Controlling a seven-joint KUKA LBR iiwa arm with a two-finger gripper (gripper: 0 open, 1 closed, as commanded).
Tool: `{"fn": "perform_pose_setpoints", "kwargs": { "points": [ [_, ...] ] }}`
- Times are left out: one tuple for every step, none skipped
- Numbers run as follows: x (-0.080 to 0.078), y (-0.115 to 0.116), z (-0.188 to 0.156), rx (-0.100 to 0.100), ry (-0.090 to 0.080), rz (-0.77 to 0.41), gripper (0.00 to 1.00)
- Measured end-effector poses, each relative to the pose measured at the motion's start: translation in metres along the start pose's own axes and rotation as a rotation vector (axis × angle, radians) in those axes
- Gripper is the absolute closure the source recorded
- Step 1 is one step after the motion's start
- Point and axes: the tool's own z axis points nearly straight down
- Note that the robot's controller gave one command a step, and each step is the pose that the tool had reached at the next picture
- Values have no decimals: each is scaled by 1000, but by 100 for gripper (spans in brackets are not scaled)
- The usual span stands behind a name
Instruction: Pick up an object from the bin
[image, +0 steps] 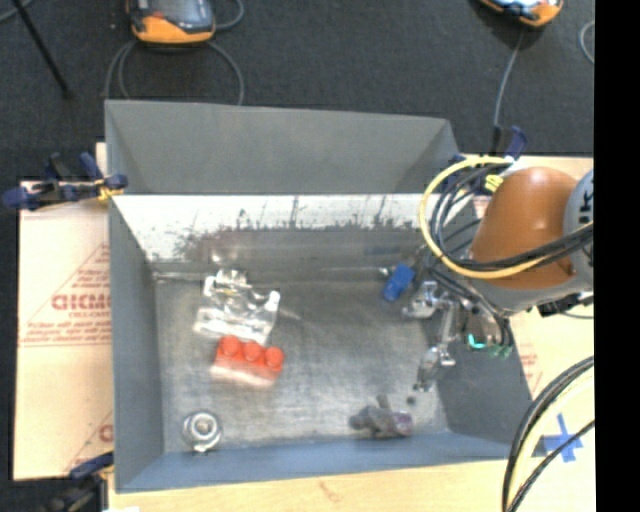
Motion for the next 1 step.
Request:
{"fn": "perform_pose_setpoints", "kwargs": {
  "points": [
    [53, 42, 33, -2, 0, -99, 0]
  ]
}}
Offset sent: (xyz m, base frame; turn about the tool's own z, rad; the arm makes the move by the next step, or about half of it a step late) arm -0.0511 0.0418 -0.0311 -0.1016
